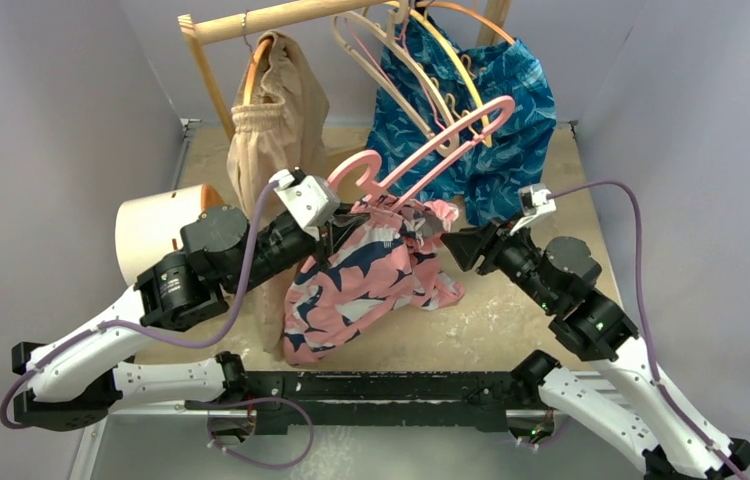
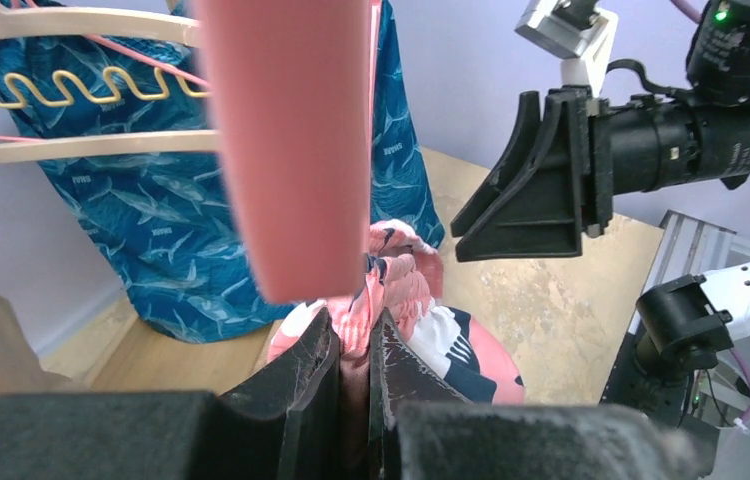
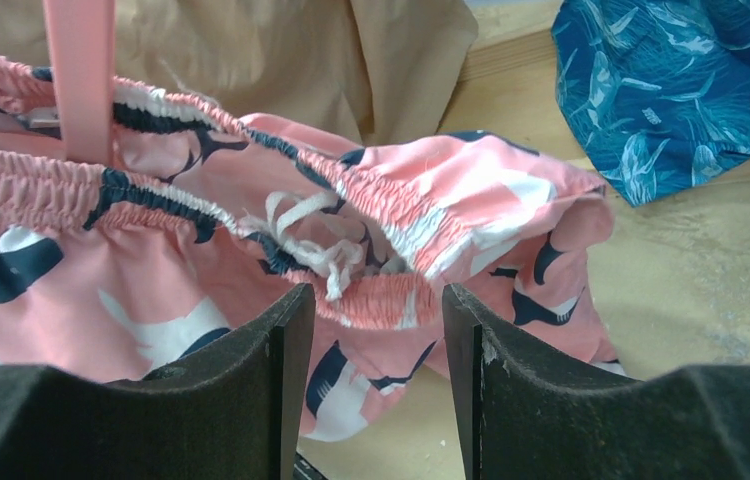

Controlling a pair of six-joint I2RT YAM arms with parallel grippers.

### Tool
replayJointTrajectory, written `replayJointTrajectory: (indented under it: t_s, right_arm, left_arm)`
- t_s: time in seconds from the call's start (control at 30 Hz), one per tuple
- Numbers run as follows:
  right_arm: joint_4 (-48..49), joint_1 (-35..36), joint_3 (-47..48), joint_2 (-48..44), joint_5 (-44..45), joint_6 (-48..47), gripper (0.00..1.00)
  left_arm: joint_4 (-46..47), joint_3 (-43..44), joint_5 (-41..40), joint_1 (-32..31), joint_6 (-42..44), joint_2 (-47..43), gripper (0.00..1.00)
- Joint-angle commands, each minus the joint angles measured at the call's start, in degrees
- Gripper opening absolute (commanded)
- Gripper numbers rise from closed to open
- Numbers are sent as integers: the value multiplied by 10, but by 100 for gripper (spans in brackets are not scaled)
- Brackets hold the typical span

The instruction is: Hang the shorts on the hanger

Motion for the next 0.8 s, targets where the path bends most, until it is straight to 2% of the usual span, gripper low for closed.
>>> replayJointTrajectory:
  t_s: [0.0,0.2,0.5,0.67,0.77]
  right_arm:
    - [74,4,-16,14,4,-19,53]
    - [99,4,-43,21,32,-31,54]
    - [145,4,-70,28,25,-46,54]
    - [182,4,-77,40,27,-42,46]
    - [186,4,-68,51,25,-39,29]
  left_arm:
    - [83,-4,12,0,-30,-16,0]
    - [100,-23,14,0,-37,-29,0]
    - [119,-42,29,0,-57,-46,0]
    - [126,-52,33,0,-66,-53,0]
    - [123,-59,34,0,-69,-59,0]
